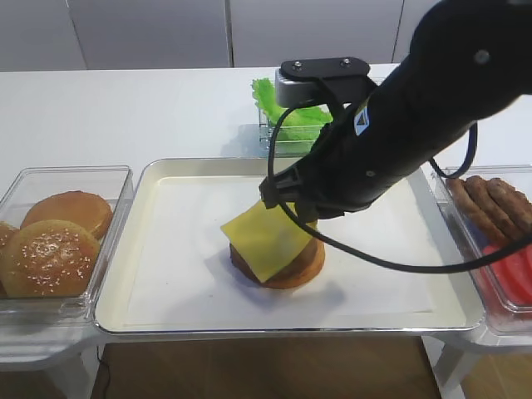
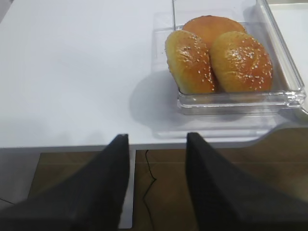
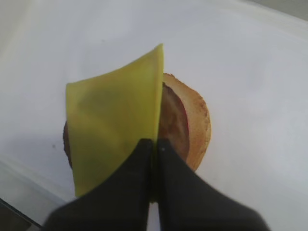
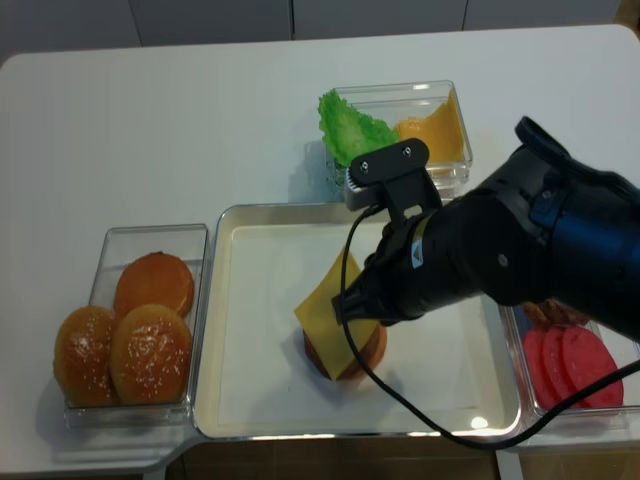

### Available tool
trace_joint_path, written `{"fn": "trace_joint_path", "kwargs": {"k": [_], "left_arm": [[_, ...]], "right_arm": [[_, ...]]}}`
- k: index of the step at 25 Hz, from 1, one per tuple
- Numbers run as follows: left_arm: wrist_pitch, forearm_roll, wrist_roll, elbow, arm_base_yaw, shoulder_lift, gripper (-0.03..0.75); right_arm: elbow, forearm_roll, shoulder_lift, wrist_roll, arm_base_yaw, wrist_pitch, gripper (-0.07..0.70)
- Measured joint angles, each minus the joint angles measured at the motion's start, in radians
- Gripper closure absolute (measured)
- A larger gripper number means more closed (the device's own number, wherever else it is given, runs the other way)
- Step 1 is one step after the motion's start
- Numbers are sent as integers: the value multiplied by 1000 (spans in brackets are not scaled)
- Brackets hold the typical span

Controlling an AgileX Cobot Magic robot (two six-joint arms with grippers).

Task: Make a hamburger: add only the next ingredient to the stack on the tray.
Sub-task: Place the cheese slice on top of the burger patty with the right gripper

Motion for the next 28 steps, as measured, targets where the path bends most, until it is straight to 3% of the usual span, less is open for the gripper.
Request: {"fn": "trace_joint_path", "kwargs": {"k": [16,20,25,28], "left_arm": [[0,0,0,0,0,0,422],[0,0,0,0,0,0,422],[0,0,0,0,0,0,422],[0,0,0,0,0,0,422]], "right_arm": [[0,23,29,10,0,32,586],[0,23,29,19,0,42,435],[0,1,29,20,0,50,137],[0,-46,10,31,0,58,83]]}}
